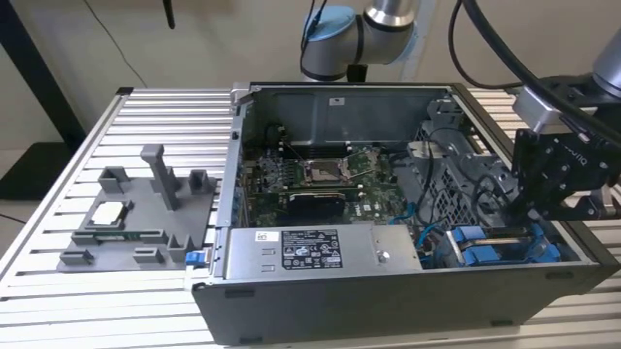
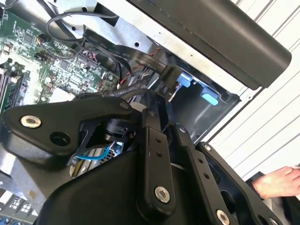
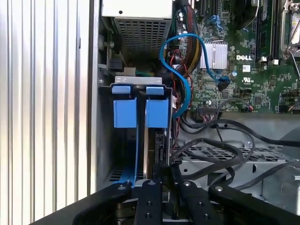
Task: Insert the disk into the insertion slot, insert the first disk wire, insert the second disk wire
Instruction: 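Insert the first disk wire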
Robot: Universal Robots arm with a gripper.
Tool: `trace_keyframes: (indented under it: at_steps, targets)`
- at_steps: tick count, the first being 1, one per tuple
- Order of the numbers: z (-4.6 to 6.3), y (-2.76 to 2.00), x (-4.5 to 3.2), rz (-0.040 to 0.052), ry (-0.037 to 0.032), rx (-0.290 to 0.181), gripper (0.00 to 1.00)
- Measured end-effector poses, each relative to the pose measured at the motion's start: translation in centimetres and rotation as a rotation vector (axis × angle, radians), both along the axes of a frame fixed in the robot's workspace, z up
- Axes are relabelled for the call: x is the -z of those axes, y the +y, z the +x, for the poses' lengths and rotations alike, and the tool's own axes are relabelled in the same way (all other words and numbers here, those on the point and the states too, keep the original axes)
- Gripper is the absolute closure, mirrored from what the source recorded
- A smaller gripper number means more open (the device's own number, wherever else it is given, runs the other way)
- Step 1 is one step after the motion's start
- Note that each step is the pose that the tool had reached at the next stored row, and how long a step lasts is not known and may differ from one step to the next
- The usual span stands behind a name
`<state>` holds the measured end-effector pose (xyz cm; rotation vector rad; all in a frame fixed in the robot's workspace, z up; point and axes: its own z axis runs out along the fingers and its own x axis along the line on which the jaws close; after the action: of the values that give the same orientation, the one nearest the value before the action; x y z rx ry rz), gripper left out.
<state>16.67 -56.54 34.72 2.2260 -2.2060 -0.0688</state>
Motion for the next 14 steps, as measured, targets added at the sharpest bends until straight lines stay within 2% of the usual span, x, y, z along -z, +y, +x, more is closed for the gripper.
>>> trace_keyframes:
  at_steps: [14]
  targets:
    - [0.25,0.0,0.61,0.0,0.0006,0.004,0.81]
